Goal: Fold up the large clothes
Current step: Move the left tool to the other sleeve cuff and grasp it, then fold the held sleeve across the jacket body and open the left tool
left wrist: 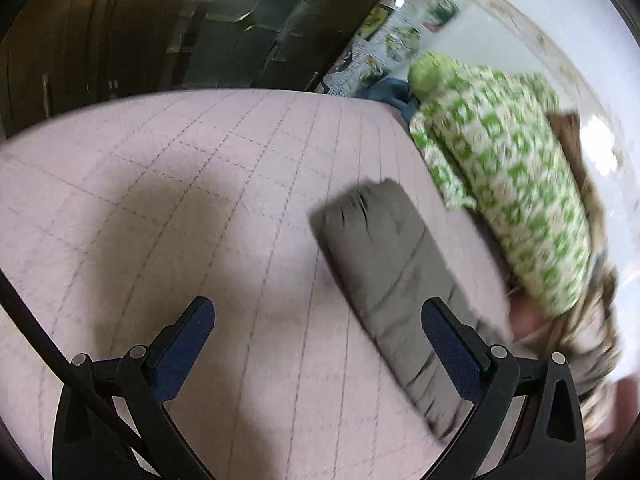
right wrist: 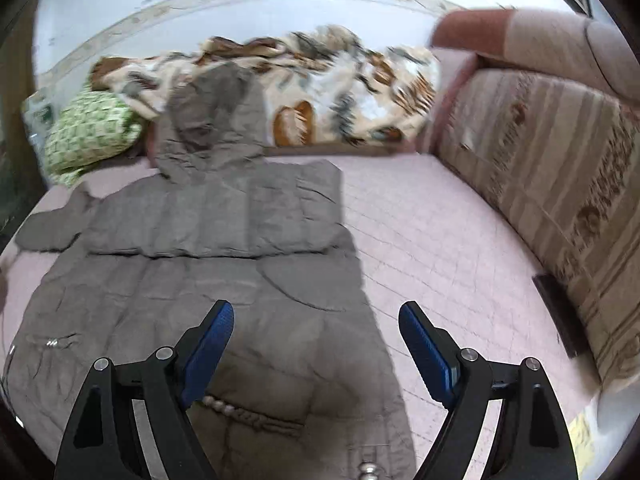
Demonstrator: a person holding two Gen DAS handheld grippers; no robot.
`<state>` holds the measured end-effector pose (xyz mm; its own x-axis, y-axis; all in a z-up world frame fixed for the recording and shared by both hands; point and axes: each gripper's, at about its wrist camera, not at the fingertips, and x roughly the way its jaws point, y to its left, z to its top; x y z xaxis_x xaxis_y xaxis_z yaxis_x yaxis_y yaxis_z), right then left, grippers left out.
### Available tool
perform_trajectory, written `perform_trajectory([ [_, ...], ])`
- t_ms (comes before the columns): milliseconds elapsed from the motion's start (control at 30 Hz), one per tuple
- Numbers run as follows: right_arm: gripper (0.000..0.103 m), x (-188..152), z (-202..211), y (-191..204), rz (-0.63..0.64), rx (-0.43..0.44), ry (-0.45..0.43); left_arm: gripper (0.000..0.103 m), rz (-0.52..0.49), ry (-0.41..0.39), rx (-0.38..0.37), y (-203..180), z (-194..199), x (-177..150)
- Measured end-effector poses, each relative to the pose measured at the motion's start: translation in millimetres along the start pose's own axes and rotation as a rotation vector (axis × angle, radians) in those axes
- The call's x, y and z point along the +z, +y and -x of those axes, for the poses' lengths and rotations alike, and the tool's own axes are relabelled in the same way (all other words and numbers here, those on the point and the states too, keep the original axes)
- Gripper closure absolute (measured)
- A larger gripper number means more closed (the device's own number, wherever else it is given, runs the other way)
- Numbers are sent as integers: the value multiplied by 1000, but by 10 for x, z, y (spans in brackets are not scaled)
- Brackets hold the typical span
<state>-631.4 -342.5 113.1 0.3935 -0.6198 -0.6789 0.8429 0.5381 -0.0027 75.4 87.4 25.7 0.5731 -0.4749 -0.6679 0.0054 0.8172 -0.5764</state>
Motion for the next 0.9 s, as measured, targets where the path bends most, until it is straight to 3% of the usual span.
perform_trajectory([
  [133,15,6,-90,-185,-101,-3,30,14,99,42,-147,164,-83,105],
  [200,15,4,-94,-226,-139,4,29,27,110,85,-221,134,-157,116],
  [267,15,2,-97,-210,-150,6,24,27,109,104,-242,86,-231,104],
  [533,15,1,-181,23,-60,18,57,30,24,49,-110,-187,-543,202],
  [567,15,2,-195,17,-64,22,61,34,10,40,-80,-235,-579,218],
  [633,15,3,-222,-24,-86,20,69,55,-38,19,6,-333,-645,231],
  [667,15,10,-233,-46,-98,18,71,71,-63,15,55,-372,-684,226],
  [800,15,18,-240,-112,-140,11,68,82,-69,-17,84,-395,-661,232],
  [900,15,11,-238,-98,-152,17,65,84,-88,-41,82,-461,-554,263],
])
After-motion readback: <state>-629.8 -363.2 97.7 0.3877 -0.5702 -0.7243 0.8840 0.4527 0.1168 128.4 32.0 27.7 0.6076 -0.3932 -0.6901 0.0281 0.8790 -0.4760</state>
